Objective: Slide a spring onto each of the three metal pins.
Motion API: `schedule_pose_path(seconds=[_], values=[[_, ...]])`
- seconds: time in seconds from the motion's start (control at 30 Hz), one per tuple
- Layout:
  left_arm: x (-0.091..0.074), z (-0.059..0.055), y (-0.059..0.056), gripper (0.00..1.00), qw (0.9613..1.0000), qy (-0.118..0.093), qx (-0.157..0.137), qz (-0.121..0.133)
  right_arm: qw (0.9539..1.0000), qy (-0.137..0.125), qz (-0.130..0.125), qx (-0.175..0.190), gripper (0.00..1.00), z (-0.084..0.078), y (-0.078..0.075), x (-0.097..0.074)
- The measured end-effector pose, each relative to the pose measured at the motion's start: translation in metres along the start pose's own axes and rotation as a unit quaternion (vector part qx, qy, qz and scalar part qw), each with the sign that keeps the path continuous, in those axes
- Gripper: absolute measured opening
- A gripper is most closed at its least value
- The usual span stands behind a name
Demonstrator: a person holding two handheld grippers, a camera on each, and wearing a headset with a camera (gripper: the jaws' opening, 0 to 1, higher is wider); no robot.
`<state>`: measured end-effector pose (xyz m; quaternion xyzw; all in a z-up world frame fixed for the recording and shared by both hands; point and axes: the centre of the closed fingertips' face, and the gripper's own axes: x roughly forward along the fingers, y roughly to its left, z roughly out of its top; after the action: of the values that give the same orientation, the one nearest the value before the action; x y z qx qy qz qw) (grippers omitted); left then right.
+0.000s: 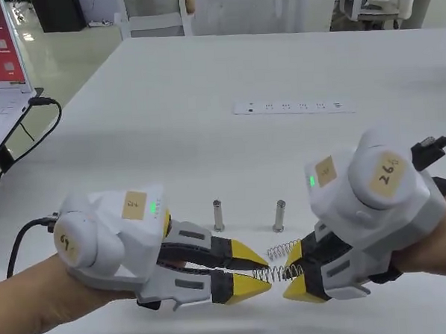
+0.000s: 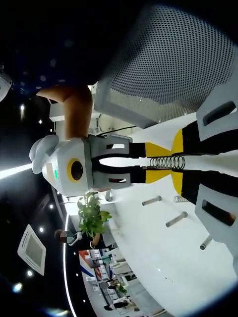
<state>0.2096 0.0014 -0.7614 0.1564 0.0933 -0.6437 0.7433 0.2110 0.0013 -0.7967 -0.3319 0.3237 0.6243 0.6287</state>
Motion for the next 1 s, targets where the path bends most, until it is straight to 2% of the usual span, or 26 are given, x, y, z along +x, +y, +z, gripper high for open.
schedule_pose_path(seconds=[0.47,0.8,1.0], values=[[0.001,-0.005,0.001,0.02,0.9999,0.011,0.006,0.000,1.0000,-0.005,-0.004,-0.005,0.09,0.009,0.001,-0.007],[0.002,-0.008,-0.001,0.02,0.9999,0.016,0.002,-0.003,0.9997,-0.021,0.002,-0.008,0.09,0.022,0.004,-0.012],[0.004,-0.009,-0.002,0.02,0.9998,0.019,0.001,-0.006,0.9998,-0.019,0.005,-0.010,0.09,0.025,0.005,-0.011]])
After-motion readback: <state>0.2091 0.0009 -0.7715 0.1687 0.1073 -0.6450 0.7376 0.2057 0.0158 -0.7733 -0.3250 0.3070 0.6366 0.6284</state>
